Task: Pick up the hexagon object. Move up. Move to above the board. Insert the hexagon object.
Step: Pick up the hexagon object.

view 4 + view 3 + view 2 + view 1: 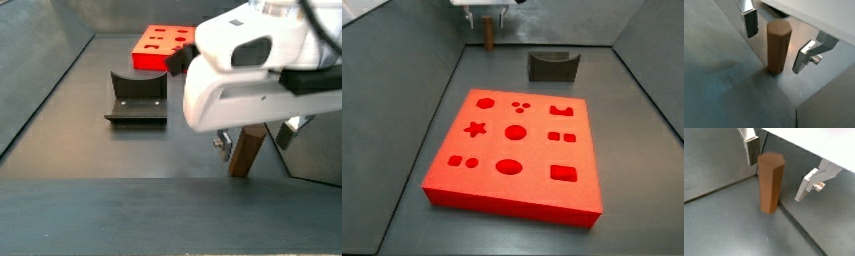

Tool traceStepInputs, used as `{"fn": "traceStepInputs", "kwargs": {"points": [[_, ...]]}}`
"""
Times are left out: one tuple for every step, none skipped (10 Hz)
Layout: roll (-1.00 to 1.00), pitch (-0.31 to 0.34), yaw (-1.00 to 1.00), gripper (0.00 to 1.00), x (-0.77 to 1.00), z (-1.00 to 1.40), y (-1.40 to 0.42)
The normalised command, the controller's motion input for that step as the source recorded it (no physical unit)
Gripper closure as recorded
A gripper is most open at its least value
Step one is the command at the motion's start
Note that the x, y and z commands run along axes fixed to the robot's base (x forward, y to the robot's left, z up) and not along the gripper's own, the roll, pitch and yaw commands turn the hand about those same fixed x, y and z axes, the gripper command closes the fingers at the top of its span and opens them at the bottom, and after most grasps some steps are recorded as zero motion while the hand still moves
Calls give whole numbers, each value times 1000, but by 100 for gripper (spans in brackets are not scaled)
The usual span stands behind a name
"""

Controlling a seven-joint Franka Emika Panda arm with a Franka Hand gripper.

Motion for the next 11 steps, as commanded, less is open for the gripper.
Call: {"fn": "traceStepInputs", "kwargs": {"points": [[0,34,0,0,134,-77,-40],[0,0,0,0,0,-17,-126],[4,0,0,0,0,0,-29],[0,0,0,0,0,0,0],[0,0,0,100,0,0,0],[0,0,0,100,0,0,0],[0,0,0,100,0,0,0],[0,0,0,100,0,0,0],[0,0,0,100,0,0,0],[0,0,0,100,0,0,0],[0,0,0,100,0,0,0]]}}
